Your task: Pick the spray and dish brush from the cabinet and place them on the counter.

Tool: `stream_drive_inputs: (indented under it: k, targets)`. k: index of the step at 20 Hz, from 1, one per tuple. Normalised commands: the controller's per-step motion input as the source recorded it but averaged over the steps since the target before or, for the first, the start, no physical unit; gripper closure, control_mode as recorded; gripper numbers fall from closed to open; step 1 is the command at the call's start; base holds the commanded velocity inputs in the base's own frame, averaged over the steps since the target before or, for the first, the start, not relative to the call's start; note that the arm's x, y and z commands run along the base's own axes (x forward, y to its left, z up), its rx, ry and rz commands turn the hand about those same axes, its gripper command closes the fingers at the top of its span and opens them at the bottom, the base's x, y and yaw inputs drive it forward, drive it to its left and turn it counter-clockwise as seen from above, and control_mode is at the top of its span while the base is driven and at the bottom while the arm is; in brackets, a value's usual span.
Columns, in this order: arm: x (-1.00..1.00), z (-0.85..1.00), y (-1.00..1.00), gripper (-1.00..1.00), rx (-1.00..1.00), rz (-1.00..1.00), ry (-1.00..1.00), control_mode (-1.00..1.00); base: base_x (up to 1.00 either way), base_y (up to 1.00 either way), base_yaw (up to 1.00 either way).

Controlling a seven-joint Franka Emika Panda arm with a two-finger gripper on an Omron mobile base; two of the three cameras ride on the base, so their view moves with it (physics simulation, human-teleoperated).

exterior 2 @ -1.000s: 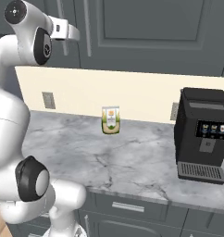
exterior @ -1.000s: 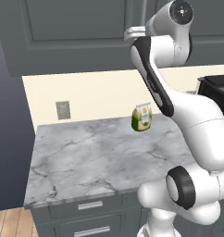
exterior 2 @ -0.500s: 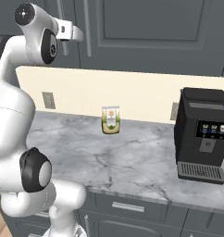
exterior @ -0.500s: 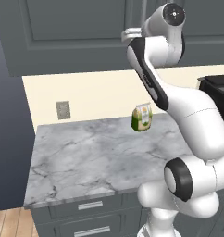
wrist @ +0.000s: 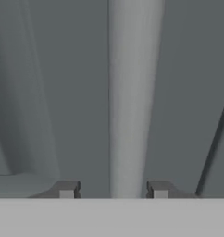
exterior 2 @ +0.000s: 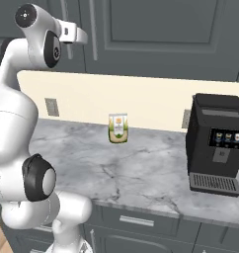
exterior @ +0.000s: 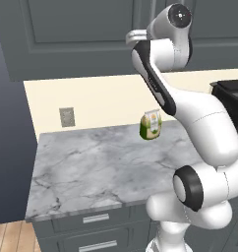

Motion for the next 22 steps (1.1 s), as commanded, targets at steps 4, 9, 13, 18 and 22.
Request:
stream_drive_inputs:
  k: [4, 9, 13, 18, 22]
  targets:
    - [-0.02, 0.00, -0.01, 1.00, 0.00, 0.00, 0.00, -1.00, 0.00, 0.00, 0.00]
    - [-0.57, 0.00, -0.07, 1.00, 0.02, -0.02, -0.03, -1.00, 0.00, 0.00, 0.00]
    - [-0.58, 0.00, -0.04, 1.00, -0.01, -0.02, -0.09, -1.00, 0.00, 0.00, 0.00]
    - [-0.28, 0.00, 0.20, 1.00, -0.02, -0.09, -0.06, -1.00, 0.00, 0.00, 0.00]
    - [-0.52, 0.15, 0.37, 1.00, 0.00, -0.15, 0.00, -1.00, 0.00, 0.00, 0.00]
